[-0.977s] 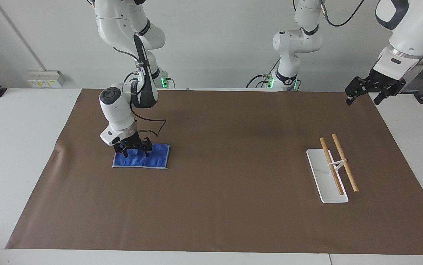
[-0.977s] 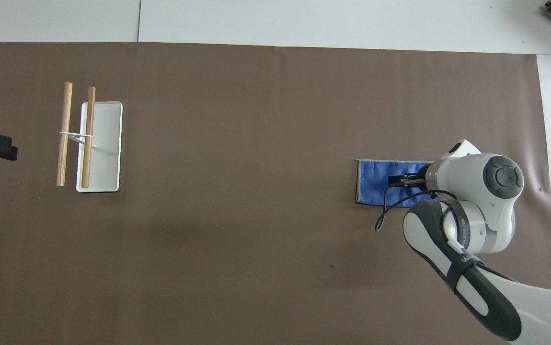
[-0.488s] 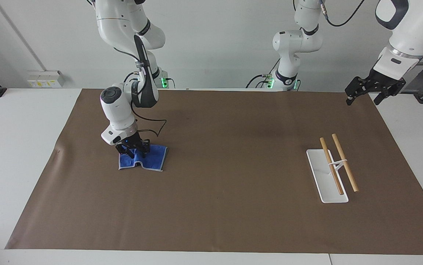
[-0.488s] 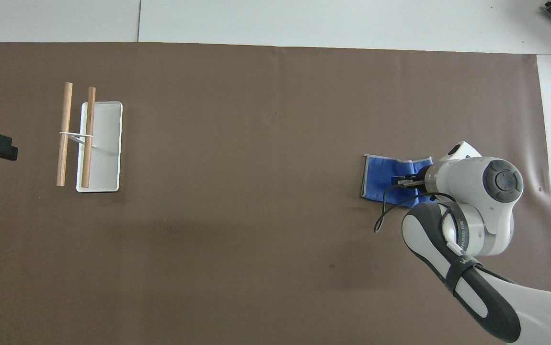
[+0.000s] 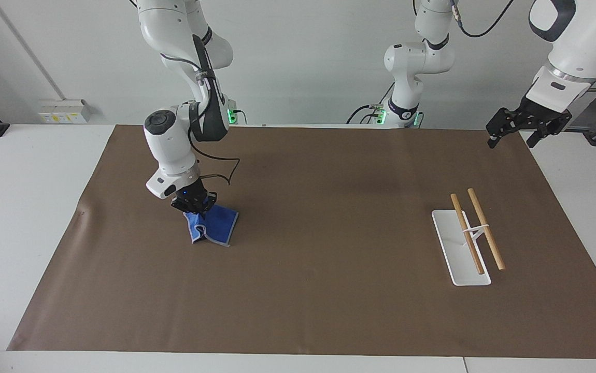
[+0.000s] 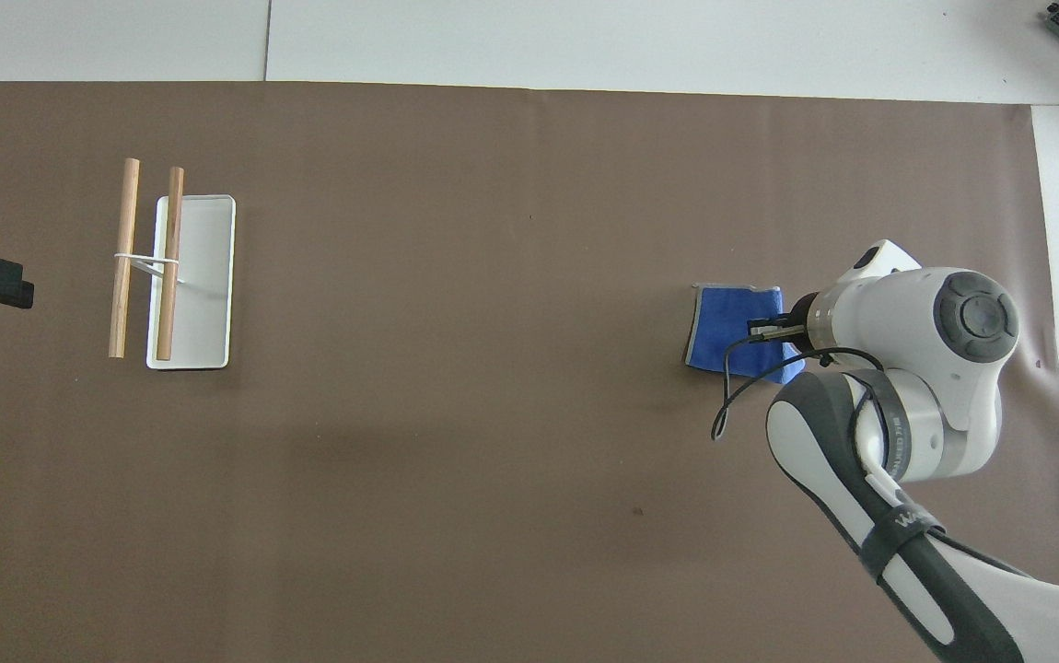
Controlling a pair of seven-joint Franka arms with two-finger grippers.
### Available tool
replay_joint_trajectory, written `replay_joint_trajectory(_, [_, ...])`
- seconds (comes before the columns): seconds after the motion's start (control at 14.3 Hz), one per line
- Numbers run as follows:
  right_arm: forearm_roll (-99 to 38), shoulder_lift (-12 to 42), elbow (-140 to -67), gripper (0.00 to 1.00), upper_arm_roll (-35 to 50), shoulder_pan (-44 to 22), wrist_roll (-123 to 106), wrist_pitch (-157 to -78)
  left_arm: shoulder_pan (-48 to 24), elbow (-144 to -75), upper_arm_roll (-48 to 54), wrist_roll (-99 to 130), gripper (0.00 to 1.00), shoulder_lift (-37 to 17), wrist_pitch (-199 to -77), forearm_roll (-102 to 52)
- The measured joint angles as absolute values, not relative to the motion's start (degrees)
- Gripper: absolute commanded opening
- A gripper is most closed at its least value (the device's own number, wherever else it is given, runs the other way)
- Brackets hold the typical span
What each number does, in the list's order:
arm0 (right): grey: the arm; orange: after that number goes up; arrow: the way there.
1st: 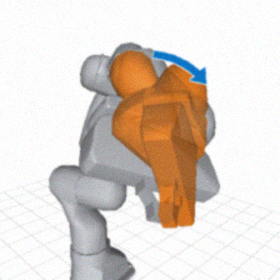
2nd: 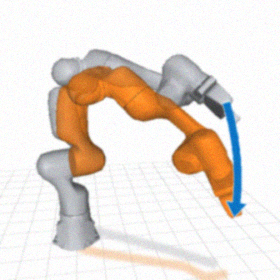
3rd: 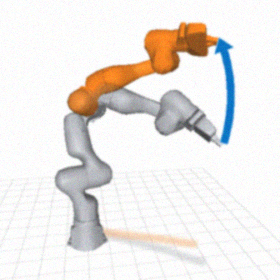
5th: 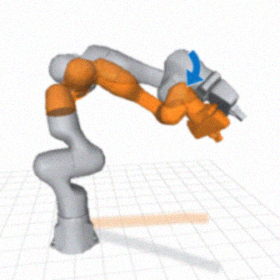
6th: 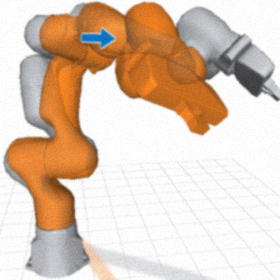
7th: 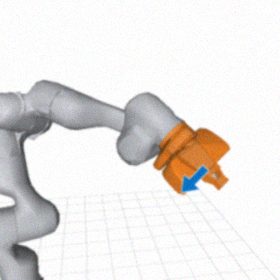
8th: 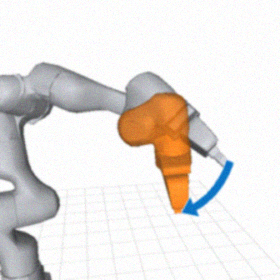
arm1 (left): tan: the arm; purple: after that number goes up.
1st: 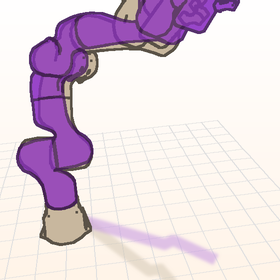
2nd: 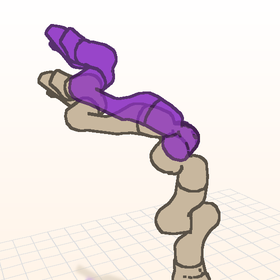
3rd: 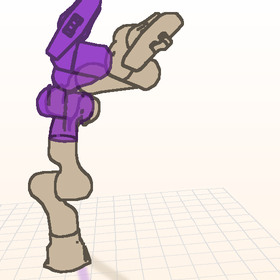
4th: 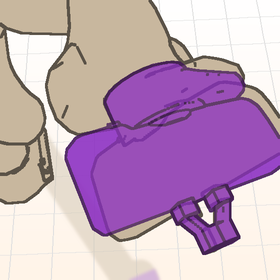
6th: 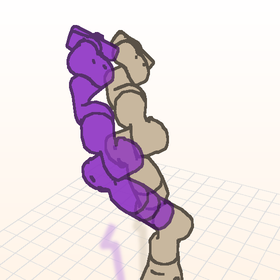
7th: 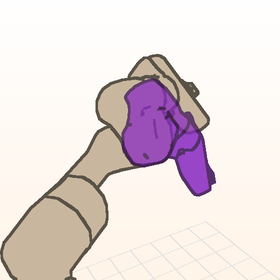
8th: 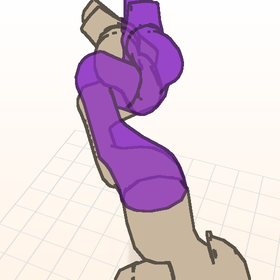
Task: Right arm passes towel to left arm to hang
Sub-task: 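Close the right gripper on the blue towel edge, then lift the blue towel with the right gripper toward the table center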
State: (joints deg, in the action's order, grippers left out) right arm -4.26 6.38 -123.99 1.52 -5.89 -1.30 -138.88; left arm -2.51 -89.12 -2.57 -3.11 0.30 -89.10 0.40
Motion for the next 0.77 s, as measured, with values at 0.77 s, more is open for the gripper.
replay_joint_trajectory(0.77, [-31.85, 4.14, -107.37, 0.0, 8.86, -6.56, -1.31, -125.87, -2.51, -89.12, -2.57, -3.11, 1.0, 0.3, -89.1, 0.4])
